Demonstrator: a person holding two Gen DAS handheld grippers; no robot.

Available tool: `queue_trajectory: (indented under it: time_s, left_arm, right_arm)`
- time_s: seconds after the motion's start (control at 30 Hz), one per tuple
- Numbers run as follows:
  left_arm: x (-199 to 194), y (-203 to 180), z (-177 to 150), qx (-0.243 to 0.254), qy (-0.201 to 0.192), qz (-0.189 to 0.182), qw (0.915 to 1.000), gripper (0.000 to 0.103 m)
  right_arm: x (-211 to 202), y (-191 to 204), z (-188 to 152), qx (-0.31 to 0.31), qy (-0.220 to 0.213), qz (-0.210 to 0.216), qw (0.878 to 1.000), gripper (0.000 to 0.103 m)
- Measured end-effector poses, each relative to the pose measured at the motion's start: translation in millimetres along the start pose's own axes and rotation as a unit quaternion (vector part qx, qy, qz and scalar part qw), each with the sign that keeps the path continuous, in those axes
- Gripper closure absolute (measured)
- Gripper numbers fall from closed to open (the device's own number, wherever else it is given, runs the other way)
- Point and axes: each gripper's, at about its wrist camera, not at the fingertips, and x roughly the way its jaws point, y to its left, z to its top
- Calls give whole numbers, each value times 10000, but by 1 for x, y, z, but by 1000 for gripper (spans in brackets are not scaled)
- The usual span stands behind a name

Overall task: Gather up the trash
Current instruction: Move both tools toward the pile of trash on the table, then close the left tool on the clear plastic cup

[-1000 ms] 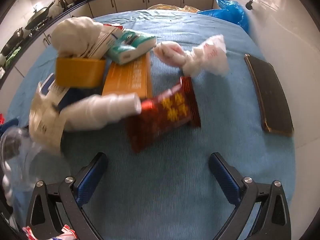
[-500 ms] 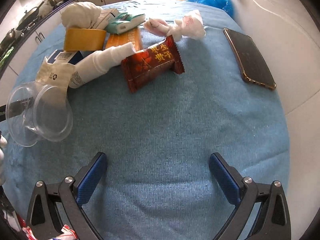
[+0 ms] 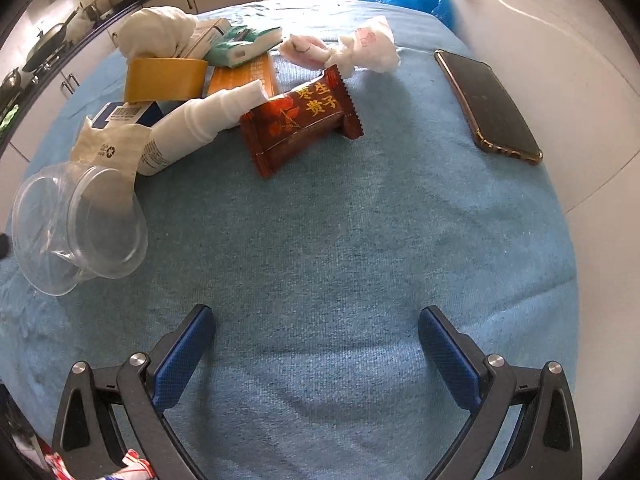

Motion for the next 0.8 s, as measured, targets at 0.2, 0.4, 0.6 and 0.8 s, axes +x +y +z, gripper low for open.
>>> queue_trajectory:
  time_s: [0.2, 0.4, 0.6, 0.8]
  left_arm:
    - [-48, -8, -16, 124, -555, 106, 9983, 18]
    - [-78, -22, -19, 286, -811, 92, 9963, 18]
    - [-100, -31, -24, 395, -1059, 101, 9935, 18]
    - [-117, -37, -28, 443, -1282, 140, 9907, 18]
  right_arm:
    - [-14, 3, 4, -44, 163, 74, 9998, 18]
    - [-41, -1, 2, 32, 49, 285, 9996, 22]
    - [-82, 2, -15, -4, -373, 389, 9985, 23]
    - [-119, -2, -19, 43, -851, 329, 9958, 24]
